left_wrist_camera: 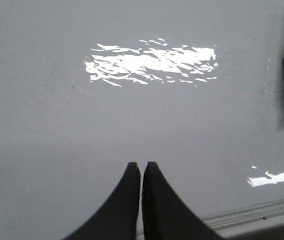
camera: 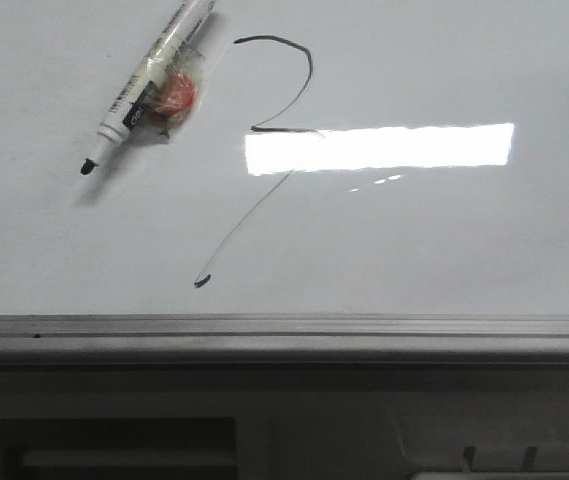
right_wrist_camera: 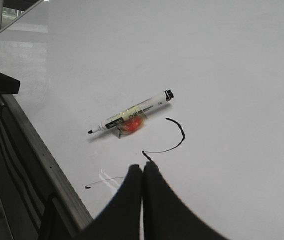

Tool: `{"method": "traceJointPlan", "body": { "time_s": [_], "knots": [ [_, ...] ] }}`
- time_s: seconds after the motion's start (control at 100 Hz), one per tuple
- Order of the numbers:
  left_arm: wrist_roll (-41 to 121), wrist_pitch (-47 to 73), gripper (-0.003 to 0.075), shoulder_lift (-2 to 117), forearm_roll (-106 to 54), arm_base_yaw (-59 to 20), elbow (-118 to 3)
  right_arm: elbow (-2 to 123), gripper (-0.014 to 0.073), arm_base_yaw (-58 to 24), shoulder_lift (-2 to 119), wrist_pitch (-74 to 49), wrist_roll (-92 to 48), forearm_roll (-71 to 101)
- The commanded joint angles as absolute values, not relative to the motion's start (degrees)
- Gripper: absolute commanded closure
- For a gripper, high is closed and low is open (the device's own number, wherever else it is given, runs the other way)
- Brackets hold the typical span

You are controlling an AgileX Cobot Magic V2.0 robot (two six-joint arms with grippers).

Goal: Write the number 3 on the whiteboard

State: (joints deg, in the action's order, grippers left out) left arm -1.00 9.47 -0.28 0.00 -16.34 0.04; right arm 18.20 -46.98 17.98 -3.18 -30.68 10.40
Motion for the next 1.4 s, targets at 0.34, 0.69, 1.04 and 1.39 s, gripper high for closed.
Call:
{"method": "traceJointPlan", "body": {
  "time_s": [0.34,0.69,1.04,1.39],
  "knots": [
    [-1.6,5.4,0.0741,-0.2,-0.4,-16.2,0.7,19.7,0.0655,-46.6,18.4,1.6,-30.6,10.1],
    [-1.6,5.4,0.0741,-0.2,-0.4,-16.2,0.7,15.1,0.0655,-45.4,18.4,8.2,-30.6,10.1],
    [-1.6,5.4,0.0741,-0.2,-0.4,-16.2,0.7,0.7,0.0656,-32.8,18.4,23.6,-30.6,10.9],
    [-1.6,5.4,0.0741,-0.2,-0.4,-16.2,0.7,-2.1,0.0657,-13.2,18.3,19.4,-22.0,1.5]
  ]
}}
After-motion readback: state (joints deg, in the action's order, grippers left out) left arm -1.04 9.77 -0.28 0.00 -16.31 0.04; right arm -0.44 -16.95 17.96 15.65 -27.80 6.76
